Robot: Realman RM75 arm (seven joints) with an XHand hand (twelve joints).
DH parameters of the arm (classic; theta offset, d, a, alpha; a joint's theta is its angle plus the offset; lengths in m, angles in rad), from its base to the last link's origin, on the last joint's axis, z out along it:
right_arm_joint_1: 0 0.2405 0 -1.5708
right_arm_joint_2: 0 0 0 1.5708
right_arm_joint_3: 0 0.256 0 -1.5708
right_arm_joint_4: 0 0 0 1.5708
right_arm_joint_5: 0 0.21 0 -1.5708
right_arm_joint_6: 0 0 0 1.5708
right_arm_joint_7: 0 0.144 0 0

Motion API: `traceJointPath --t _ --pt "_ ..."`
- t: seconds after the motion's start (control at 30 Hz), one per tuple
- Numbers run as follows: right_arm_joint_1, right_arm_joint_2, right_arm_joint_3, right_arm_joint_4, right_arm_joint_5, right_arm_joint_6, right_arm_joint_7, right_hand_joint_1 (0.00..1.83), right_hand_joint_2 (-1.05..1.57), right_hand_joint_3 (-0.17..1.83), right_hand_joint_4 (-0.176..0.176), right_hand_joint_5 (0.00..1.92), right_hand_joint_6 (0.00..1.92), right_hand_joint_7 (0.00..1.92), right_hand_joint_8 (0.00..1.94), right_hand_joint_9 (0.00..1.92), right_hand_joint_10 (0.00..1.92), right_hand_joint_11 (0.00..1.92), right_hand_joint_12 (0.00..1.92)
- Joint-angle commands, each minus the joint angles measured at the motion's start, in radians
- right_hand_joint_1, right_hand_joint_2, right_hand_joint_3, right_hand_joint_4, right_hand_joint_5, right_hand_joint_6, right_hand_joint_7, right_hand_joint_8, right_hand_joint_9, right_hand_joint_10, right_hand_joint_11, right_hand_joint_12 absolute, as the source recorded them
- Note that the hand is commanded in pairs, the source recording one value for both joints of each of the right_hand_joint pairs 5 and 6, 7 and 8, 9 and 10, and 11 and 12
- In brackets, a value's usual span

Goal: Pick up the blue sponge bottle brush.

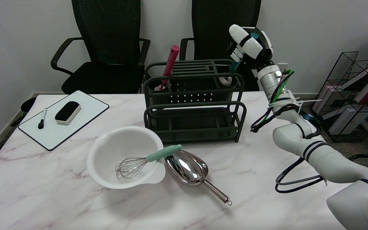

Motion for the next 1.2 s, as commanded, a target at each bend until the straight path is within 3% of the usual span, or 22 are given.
traceJointPath --t 0.03,0.73,1.2 --pt "-0.007 0.059 0.074 0.003 -0.010 0.009 -0.019 1.12 1.57 0.32 0.000 1.92 1.92 1.92 1.92 1.92 1.92 1.90 1.90" --pt "-0.095 0.100 0.179 0.198 0.018 0.011 -0.021 1.12 1.57 0.32 0.000 1.92 1.92 1.92 1.92 1.92 1.92 1.91 1.91" --pt "-0.121 0.099 0.128 0.253 0.108 0.005 -0.021 1.12 1.57 0.31 0.000 1.92 1.92 1.92 1.92 1.92 1.92 1.91 1.91"
